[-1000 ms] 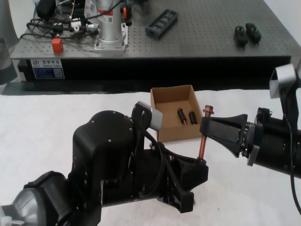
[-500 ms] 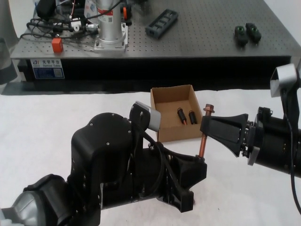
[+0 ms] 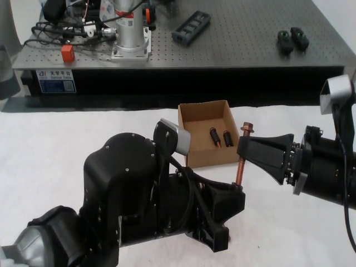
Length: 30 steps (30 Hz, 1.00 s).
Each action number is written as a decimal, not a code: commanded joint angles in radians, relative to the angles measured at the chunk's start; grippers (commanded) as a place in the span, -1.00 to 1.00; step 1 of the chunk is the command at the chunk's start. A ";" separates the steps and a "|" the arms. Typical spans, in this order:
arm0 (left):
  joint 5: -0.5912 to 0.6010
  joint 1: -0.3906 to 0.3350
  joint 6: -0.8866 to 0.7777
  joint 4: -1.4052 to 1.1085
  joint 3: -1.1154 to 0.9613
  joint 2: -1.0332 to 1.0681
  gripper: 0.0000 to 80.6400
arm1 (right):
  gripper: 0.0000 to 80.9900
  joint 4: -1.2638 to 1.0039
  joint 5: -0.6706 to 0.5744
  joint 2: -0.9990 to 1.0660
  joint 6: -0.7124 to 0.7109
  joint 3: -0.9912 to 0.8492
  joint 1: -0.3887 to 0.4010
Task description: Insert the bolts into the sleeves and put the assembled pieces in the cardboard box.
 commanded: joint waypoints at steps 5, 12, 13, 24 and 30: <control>0.007 0.003 0.022 -0.071 -0.016 -0.015 -0.98 | -0.96 0.018 -0.030 -0.010 0.027 0.000 0.001; 0.007 0.003 0.026 -0.111 -0.016 -0.015 -0.98 | -0.96 0.056 -0.030 -0.010 0.033 0.000 0.001; 0.005 0.003 0.026 -0.111 -0.016 -0.015 -0.98 | -0.96 0.057 -0.036 -0.010 0.033 0.000 0.001; -0.077 0.003 0.032 -0.111 -0.016 -0.015 -0.98 | -0.18 0.047 -0.106 -0.010 -0.004 0.000 -0.001; -0.236 0.019 0.056 -0.114 -0.032 -0.010 -0.98 | 0.15 0.047 -0.106 -0.048 0.026 -0.003 -0.090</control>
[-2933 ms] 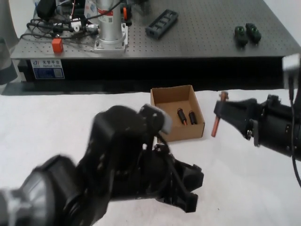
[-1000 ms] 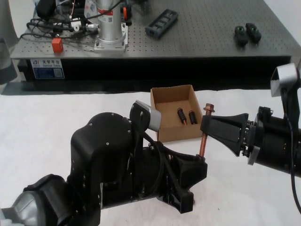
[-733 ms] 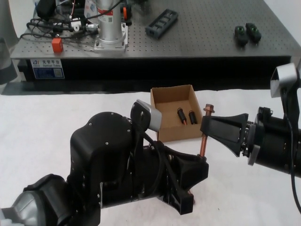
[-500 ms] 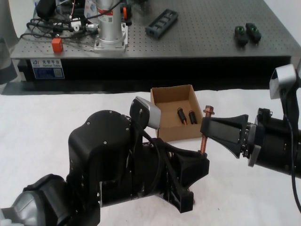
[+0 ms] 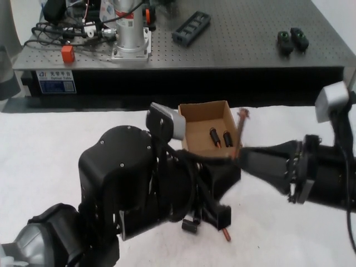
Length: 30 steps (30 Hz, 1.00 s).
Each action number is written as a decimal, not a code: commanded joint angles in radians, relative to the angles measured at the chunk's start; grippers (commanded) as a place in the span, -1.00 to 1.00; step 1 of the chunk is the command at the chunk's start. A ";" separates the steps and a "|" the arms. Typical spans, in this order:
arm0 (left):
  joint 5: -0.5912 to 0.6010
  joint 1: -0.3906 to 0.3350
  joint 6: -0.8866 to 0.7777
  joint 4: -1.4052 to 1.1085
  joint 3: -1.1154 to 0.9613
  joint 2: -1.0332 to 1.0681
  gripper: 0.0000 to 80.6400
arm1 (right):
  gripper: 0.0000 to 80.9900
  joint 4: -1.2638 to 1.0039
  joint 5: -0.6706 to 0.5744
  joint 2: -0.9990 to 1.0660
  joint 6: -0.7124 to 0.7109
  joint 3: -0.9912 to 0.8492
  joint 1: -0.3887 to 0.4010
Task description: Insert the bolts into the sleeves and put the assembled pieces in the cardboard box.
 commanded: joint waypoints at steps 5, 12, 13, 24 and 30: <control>-0.061 0.062 0.084 -0.178 -0.080 0.038 -0.98 | 0.11 -0.006 -0.012 -0.135 -0.009 -0.004 -0.164; -0.122 0.085 0.281 -0.393 -0.135 0.094 -0.98 | 0.11 -0.006 0.015 -0.173 -0.008 -0.004 -0.277; -0.135 0.085 0.297 -0.393 -0.142 0.099 -0.98 | 0.11 -0.006 0.021 -0.168 -0.008 -0.004 -0.279; -0.234 0.107 0.071 0.054 -0.308 0.196 -0.98 | 0.11 0.000 0.073 -0.145 -0.025 -0.004 -0.278; -0.221 0.154 -0.003 0.551 -0.728 0.450 -0.98 | 0.11 0.080 0.130 -0.145 -0.048 -0.004 -0.278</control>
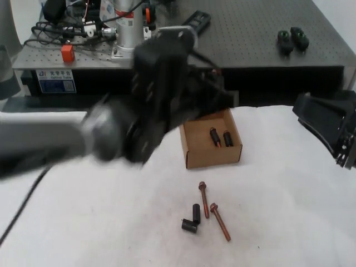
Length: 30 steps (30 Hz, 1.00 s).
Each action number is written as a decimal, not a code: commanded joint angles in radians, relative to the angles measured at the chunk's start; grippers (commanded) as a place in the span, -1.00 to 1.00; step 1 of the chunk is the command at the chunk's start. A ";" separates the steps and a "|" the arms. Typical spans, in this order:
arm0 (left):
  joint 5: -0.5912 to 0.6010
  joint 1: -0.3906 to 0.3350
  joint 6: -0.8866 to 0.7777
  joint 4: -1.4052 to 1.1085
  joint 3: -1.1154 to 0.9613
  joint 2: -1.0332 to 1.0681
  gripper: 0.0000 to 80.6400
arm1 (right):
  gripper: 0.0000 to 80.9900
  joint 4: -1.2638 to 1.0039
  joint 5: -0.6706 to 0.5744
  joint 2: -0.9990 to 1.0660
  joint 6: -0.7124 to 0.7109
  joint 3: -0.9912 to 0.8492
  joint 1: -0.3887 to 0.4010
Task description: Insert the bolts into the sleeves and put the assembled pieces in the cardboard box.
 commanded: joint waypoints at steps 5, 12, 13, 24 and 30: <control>0.029 0.024 -0.022 0.388 -0.436 0.225 -0.98 | 0.11 0.018 0.011 0.001 -0.009 -0.004 -0.006; 0.058 0.037 -0.022 0.688 -0.794 0.481 -0.99 | 0.11 0.031 0.011 0.001 0.012 -0.004 -0.006; 0.056 0.037 -0.022 0.722 -0.820 0.499 -1.00 | 0.11 0.042 0.011 0.001 0.012 -0.004 -0.006; 0.076 0.037 -0.016 0.801 -0.836 0.507 -0.24 | 0.11 0.456 0.116 0.058 -0.292 -0.050 0.017; -0.126 0.041 0.069 1.071 -0.836 0.361 -0.57 | 0.04 0.768 0.366 0.229 -0.560 -0.215 0.148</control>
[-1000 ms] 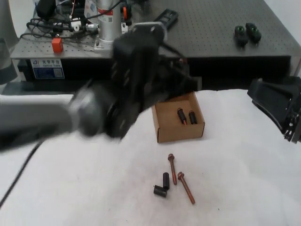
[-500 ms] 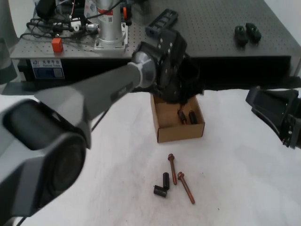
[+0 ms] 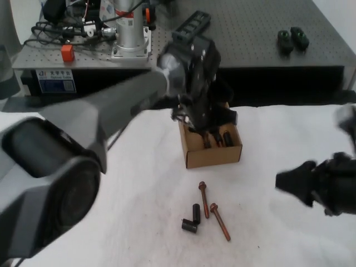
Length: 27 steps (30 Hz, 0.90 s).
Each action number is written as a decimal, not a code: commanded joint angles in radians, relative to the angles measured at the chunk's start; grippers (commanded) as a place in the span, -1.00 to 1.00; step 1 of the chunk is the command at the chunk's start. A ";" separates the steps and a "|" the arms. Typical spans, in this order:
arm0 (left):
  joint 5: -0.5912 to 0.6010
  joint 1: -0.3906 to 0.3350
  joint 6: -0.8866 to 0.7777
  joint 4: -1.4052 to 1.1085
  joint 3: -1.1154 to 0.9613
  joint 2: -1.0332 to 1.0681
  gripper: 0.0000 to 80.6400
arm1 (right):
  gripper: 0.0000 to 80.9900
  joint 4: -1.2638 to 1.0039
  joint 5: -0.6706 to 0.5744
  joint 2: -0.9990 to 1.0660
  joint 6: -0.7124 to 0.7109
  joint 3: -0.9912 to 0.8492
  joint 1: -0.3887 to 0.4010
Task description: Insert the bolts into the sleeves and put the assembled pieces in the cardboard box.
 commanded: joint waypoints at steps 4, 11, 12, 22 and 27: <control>-0.431 0.004 0.124 0.275 0.043 -0.288 -0.91 | -0.01 0.265 0.273 0.269 -0.245 -0.232 0.237; -0.474 0.023 0.129 0.163 0.444 -0.581 -0.91 | -0.01 0.359 0.394 0.574 -0.293 -0.427 0.415; -0.472 0.023 0.129 0.138 0.512 -0.625 -0.91 | -0.01 0.371 0.417 0.616 -0.293 -0.455 0.435; -0.318 0.023 0.155 0.007 0.881 -0.868 -0.91 | -0.25 0.384 0.518 0.855 -0.337 -0.598 0.502; -0.146 0.023 0.223 -0.003 0.912 -0.866 -0.91 | -0.25 0.360 0.520 0.903 -0.337 -0.616 0.503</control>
